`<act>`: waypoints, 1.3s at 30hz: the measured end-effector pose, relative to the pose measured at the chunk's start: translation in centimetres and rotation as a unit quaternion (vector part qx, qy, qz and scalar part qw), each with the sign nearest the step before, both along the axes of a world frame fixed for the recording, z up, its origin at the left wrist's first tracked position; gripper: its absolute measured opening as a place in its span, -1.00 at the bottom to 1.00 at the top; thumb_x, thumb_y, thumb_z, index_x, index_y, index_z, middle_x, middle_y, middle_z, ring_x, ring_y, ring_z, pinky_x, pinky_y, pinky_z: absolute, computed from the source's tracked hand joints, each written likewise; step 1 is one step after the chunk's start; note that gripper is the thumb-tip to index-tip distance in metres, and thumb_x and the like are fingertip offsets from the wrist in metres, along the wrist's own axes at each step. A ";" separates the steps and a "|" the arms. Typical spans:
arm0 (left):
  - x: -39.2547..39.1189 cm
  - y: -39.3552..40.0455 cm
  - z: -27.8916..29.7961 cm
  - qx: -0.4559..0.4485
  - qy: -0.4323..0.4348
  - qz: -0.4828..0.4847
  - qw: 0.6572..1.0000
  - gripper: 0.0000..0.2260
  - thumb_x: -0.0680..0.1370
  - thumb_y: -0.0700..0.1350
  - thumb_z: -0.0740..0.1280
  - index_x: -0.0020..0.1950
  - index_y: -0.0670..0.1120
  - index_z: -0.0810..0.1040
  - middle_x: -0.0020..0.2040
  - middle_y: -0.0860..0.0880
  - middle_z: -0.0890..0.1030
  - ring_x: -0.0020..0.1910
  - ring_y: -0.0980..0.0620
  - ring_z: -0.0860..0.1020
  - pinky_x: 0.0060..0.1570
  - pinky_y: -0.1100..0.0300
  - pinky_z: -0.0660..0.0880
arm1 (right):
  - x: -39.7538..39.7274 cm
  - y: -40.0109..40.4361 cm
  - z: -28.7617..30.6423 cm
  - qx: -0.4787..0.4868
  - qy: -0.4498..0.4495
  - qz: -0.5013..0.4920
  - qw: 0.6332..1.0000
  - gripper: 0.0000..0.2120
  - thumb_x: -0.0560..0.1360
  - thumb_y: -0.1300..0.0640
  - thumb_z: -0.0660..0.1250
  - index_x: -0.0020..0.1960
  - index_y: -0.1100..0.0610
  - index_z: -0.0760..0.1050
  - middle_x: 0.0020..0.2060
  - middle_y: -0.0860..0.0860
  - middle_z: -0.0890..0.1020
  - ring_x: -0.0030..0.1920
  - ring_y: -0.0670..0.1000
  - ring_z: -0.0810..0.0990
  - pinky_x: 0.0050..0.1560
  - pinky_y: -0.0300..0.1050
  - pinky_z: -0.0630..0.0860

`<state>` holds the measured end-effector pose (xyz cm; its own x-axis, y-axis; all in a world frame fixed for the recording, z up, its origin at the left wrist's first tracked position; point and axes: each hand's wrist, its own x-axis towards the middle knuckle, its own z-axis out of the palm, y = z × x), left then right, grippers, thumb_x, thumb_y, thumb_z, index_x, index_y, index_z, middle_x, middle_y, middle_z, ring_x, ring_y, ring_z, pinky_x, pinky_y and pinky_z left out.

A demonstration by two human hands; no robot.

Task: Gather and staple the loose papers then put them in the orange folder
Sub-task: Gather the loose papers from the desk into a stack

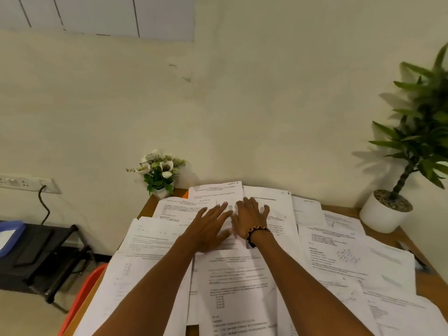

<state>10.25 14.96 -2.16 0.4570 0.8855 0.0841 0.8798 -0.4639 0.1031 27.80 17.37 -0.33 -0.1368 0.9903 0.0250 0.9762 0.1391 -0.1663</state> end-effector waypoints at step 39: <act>5.6 -0.5 -3.7 -0.013 -0.008 0.043 0.999 -0.52 0.66 0.28 -0.21 0.56 0.36 -0.32 0.66 -0.02 -0.18 0.65 -0.05 -0.12 0.57 -0.22 -0.12 | 14.7 2.4 5.8 0.114 0.456 -0.383 0.795 -0.78 0.46 0.35 0.25 -0.28 0.09 0.41 -0.37 -0.01 0.44 -0.42 0.02 0.40 -0.46 -0.24 0.23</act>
<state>15.88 14.49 -5.85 0.3783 0.9232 0.0676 0.9142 -0.3841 0.1294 42.45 19.75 5.43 0.6821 0.7301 -0.0405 0.2768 -0.3091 -0.9099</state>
